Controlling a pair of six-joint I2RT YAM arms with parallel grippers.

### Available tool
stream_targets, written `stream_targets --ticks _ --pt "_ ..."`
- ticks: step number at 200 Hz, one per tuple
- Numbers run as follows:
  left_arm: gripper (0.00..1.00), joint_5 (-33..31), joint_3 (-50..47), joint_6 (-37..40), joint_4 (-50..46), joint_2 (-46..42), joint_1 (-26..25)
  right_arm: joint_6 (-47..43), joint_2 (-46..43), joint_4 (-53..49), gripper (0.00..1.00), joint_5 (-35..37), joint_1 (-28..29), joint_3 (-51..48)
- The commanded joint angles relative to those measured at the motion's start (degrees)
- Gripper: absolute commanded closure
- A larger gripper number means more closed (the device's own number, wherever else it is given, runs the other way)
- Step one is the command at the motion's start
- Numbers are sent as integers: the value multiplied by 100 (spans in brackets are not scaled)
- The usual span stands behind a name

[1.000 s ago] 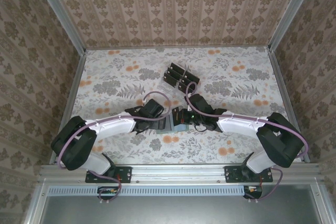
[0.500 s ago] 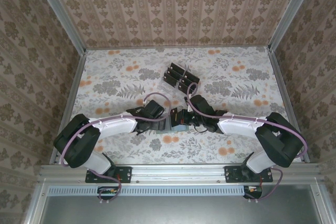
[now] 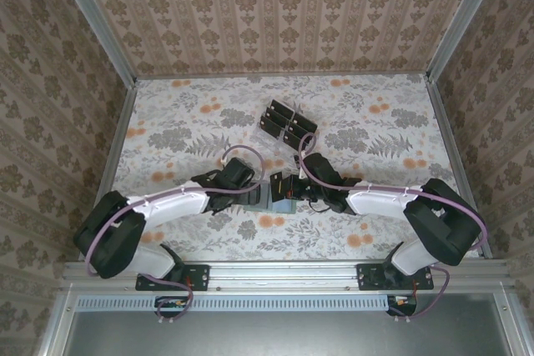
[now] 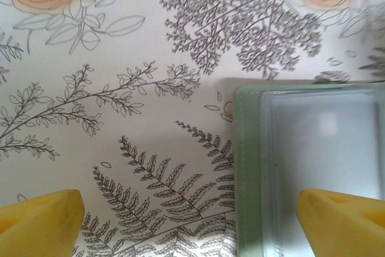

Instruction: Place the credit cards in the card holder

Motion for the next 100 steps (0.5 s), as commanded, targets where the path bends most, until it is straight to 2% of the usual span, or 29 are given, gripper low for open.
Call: stream_targets --ticks 1,100 --pt "0 152 -166 -23 28 -265 -19 170 53 315 100 -91 -35 -124" --pt "0 432 -513 101 624 -64 -19 822 102 1212 100 242 1 -651"
